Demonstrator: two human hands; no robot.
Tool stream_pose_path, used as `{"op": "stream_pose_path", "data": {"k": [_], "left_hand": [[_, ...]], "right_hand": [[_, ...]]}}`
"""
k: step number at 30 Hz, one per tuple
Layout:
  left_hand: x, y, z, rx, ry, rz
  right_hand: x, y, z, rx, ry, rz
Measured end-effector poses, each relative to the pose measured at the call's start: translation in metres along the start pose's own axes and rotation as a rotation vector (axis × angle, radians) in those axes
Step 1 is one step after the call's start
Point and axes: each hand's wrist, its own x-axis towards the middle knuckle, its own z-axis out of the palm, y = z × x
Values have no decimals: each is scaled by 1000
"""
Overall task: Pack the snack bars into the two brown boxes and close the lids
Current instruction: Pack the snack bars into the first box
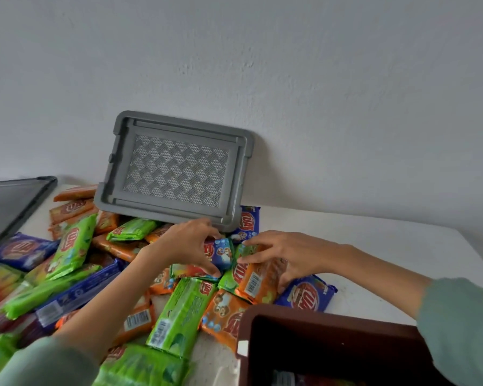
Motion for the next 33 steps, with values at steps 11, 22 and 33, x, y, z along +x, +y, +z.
{"op": "stream_pose_path", "data": {"k": [11,22,33], "left_hand": [[3,5,1,-85,93,-66],[-15,15,-9,-409,236,-73],[-61,117,-112,-253,336,243]], "right_hand": [[-7,5,0,-214,15,-4],[-18,2,-23,-158,112,115],[-144,-48,-87,-84,306,497]]}}
